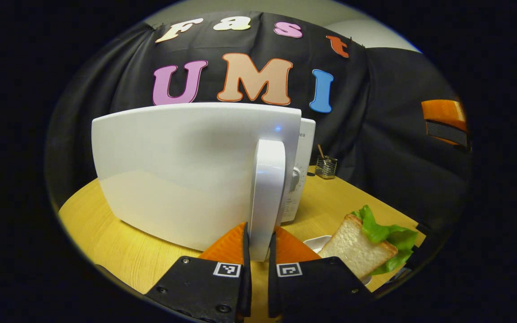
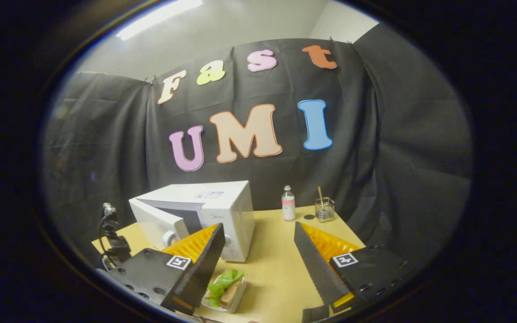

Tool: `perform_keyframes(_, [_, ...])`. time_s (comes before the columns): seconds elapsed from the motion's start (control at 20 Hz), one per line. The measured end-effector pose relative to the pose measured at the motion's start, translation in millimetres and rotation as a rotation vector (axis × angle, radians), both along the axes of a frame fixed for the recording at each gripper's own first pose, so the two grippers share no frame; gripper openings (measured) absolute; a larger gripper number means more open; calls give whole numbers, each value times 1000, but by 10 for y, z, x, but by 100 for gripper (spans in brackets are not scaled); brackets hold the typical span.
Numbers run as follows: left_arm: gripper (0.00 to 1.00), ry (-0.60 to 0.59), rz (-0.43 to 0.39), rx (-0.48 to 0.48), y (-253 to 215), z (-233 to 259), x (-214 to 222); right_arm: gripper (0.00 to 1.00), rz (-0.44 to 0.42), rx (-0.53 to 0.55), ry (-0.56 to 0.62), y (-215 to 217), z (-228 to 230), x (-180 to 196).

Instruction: Open the microwave oven with the left hand, put the food in, and close the microwave oven.

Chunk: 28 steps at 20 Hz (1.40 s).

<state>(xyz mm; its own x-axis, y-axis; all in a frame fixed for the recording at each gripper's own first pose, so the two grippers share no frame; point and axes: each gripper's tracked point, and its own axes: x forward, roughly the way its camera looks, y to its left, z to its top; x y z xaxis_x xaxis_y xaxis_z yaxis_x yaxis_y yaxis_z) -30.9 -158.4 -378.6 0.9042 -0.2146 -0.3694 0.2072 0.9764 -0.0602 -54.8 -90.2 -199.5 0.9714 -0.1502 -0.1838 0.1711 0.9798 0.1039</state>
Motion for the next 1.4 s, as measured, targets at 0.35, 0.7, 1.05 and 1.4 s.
perform_keyframes(0.35, [25,19,-27,-12,237,55,-481,92,2,-15,18,36,-145,-183])
perform_keyframes(0.7, [33,35,34,-87,667,149,-986,92,17,3,35,131,-270,-286])
perform_keyframes(1.05, [40,-14,216,14,1455,297,-1423,92,42,45,56,314,-454,-338])
perform_keyframes(1.4, [42,-64,430,63,2348,494,-1766,92,66,89,35,496,-497,-320])
